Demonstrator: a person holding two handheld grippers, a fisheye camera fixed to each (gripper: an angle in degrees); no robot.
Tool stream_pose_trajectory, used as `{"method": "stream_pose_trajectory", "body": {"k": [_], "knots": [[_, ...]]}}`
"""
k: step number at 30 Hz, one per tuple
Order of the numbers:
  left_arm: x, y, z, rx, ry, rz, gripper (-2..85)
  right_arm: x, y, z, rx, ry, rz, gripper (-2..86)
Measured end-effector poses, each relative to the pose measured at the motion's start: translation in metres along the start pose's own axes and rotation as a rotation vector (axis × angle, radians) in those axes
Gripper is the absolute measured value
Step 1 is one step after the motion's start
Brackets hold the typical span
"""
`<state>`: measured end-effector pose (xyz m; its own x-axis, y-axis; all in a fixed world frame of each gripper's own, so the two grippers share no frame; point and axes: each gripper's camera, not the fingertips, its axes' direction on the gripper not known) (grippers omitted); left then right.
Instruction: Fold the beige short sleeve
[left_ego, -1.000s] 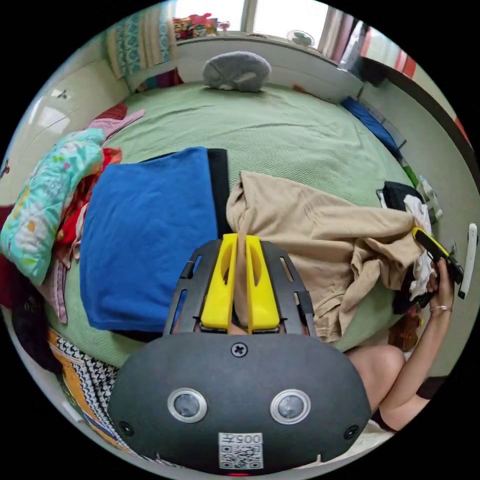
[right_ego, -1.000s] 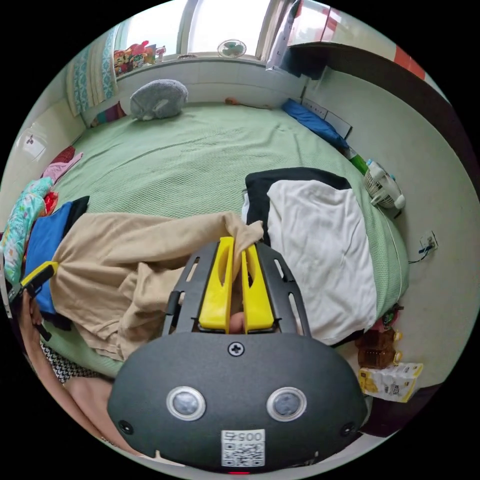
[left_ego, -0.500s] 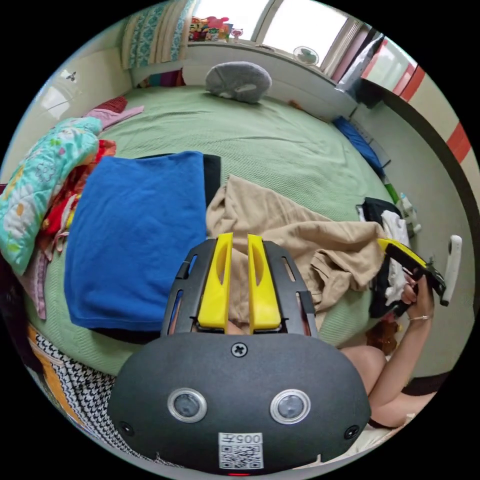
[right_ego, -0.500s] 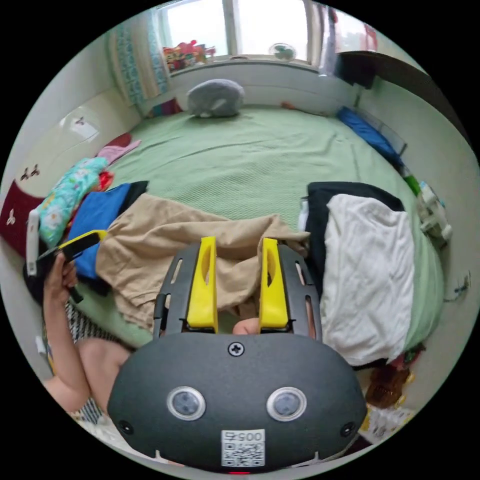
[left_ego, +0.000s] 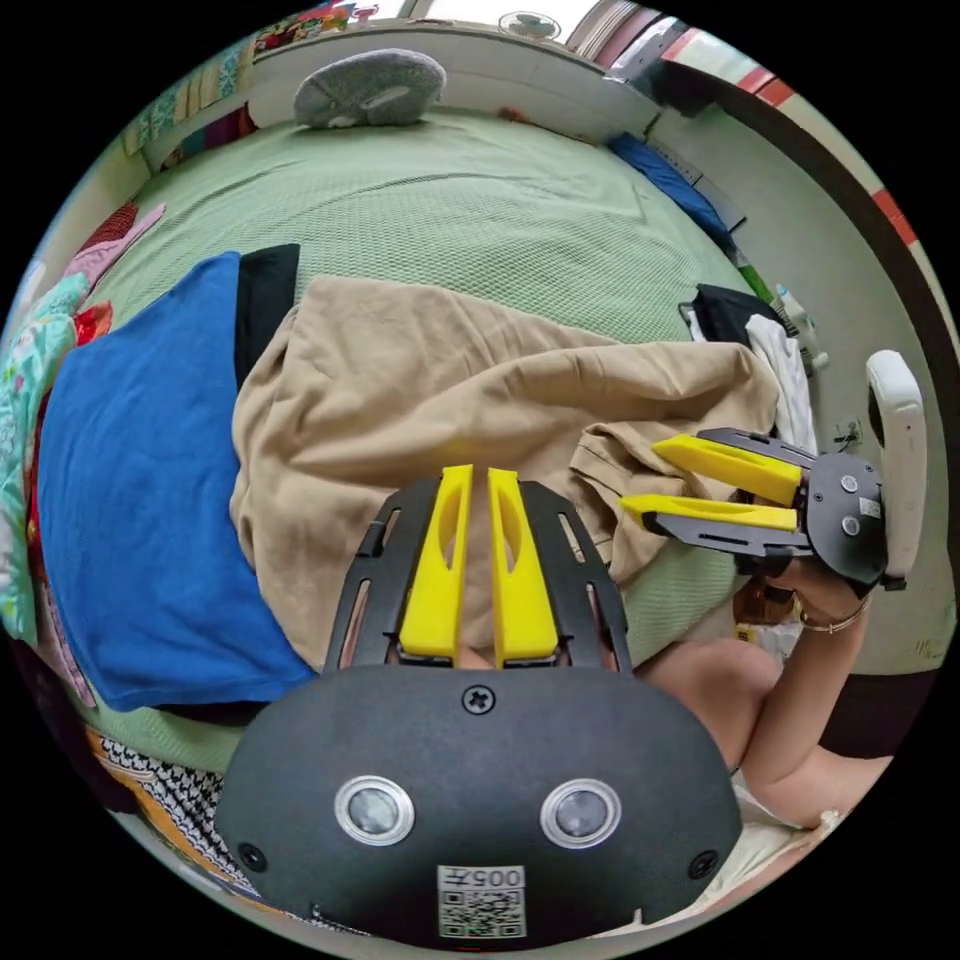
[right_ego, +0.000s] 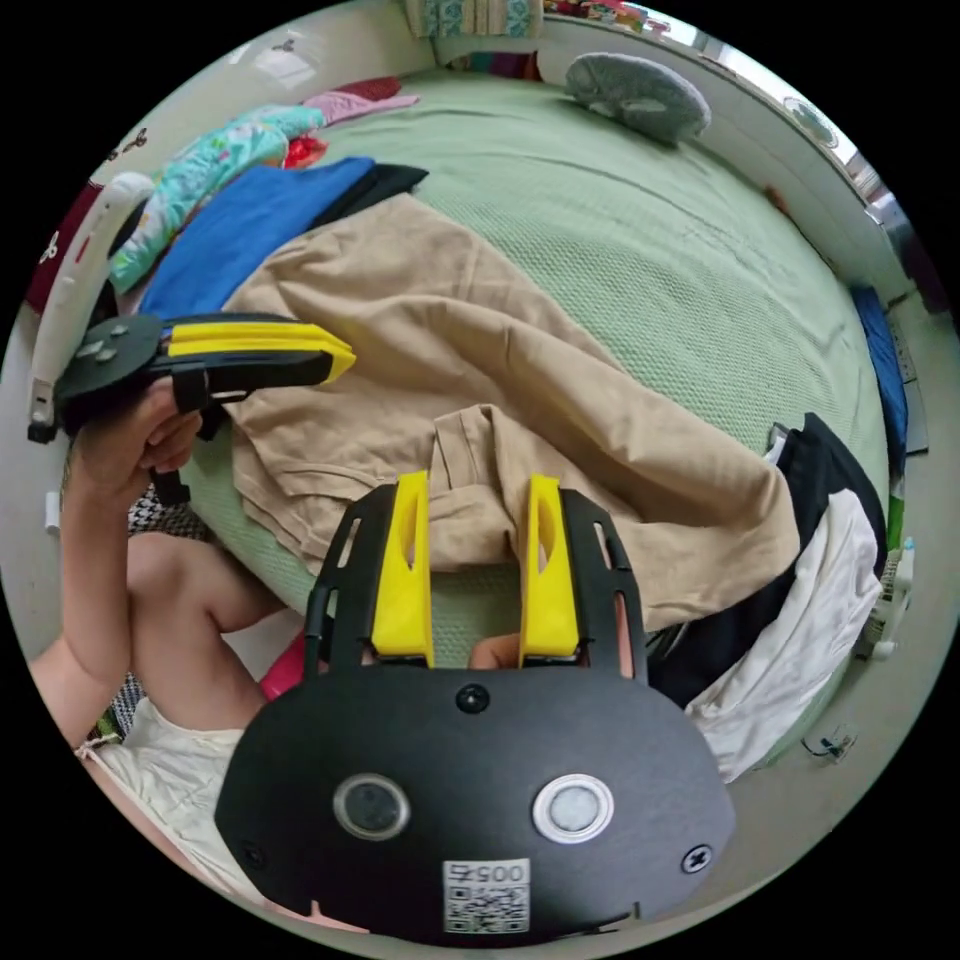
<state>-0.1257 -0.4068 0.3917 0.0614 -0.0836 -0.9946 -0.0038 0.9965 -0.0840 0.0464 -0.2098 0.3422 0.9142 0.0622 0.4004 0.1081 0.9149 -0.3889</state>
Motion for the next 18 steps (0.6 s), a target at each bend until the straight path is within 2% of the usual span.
{"method": "stream_pose_trajectory", "body": {"k": [4, 18], "knots": [[0.009, -0.004, 0.026, -0.072, -0.060, 0.025, 4.8, -0.001, -0.015, 0.023, -0.069, 0.030, 0.020, 11.7], [0.030, 0.020, 0.054, -0.044, -0.083, -0.005, 4.7, -0.026, -0.025, 0.046, -0.128, 0.115, -0.008, 10.3]]}}
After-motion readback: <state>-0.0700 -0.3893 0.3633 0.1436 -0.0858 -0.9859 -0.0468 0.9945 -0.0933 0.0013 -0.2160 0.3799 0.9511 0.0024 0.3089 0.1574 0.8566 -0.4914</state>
